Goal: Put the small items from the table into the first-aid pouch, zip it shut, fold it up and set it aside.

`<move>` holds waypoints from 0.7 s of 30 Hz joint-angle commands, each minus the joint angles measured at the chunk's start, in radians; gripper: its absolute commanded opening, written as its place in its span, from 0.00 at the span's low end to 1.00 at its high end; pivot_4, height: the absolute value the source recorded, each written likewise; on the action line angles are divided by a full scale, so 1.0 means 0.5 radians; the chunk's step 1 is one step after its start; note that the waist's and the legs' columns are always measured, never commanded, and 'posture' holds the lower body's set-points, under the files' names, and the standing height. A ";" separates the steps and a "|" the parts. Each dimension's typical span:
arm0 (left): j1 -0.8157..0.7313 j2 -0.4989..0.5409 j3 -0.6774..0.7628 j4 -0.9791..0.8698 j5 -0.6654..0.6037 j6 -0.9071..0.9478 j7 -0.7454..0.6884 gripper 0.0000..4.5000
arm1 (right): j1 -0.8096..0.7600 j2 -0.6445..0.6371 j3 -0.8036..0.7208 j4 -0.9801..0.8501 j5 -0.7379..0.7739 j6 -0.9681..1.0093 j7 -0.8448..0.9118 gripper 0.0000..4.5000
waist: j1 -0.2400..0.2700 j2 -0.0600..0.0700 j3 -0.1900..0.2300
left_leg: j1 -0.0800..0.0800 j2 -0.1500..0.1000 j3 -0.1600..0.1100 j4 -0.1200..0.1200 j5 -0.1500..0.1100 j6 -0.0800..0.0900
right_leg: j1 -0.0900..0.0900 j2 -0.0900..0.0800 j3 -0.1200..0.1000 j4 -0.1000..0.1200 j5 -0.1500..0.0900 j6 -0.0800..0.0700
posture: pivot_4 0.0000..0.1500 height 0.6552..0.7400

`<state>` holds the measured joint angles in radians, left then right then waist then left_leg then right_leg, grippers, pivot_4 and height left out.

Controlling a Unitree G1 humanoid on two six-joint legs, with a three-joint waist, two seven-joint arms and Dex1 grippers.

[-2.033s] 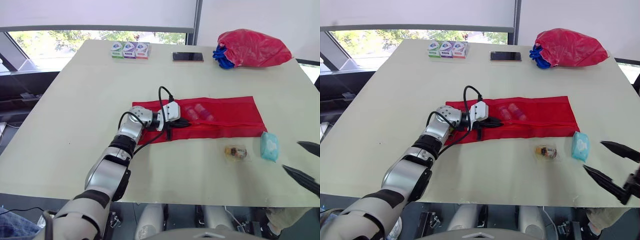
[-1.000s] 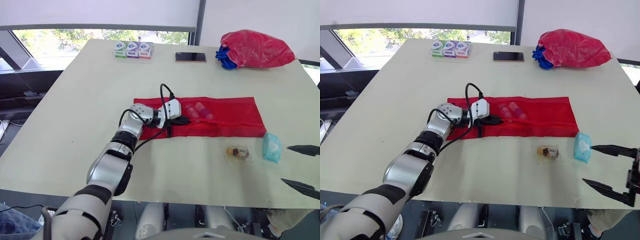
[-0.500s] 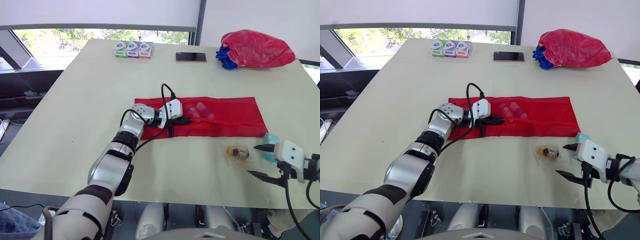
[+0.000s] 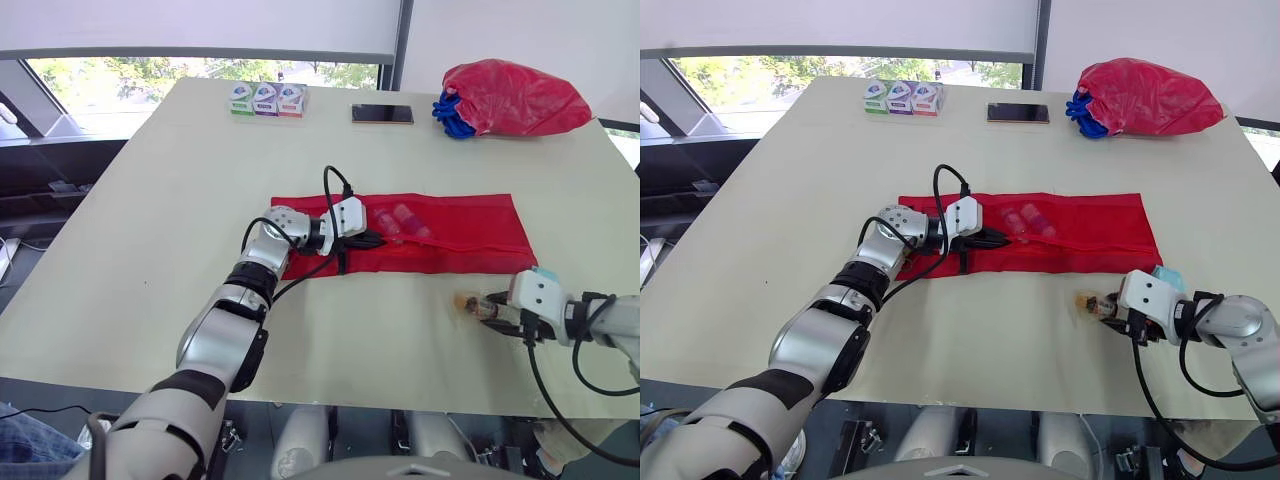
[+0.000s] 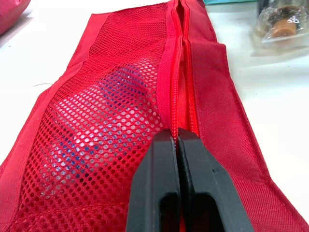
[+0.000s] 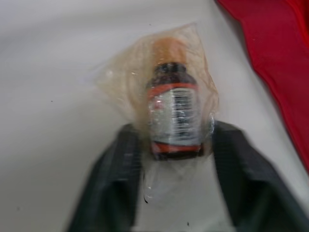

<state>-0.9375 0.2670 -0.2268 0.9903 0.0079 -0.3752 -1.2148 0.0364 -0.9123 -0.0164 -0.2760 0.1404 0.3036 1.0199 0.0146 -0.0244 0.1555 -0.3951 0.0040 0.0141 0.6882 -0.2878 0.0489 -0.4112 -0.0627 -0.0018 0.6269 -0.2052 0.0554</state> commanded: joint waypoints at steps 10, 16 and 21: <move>0.001 -0.021 0.047 -0.141 -0.048 0.038 -0.006 0.00 | -0.433 0.272 0.116 -0.535 0.316 1.186 -0.487 0.19 | -0.002 0.000 0.000 | 0.000 0.003 -0.001 0.001 0.000 0.000 | 0.000 0.000 0.000 0.001 0.000 0.000 | 1.00 1.00; 0.082 -0.062 0.031 -0.310 -0.075 0.108 -0.047 0.00 | -0.793 0.535 0.415 -0.481 0.232 1.524 -0.785 0.19 | -0.003 0.001 0.000 | -0.003 0.002 -0.004 0.000 0.000 0.000 | -0.001 -0.001 -0.002 0.001 0.000 -0.001 | 1.00 1.00; 0.134 -0.109 0.018 -0.469 -0.087 0.191 -0.064 0.00 | -0.944 0.754 0.507 -0.385 0.172 1.714 -1.014 0.19 | 0.002 0.001 0.000 | -0.005 -0.001 -0.005 0.000 0.000 0.000 | -0.002 -0.001 -0.003 0.001 0.000 -0.001 | 1.00 1.00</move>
<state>-0.8700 0.2269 -0.2140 0.8256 -0.0056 -0.2881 -1.2378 -0.4114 -0.5615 0.2533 -0.4638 0.2384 1.1278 0.5617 0.0155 -0.0241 0.1553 -0.3975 0.0034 0.0114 0.6884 -0.2878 0.0489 -0.4121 -0.0634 -0.0036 0.6271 -0.2051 0.0551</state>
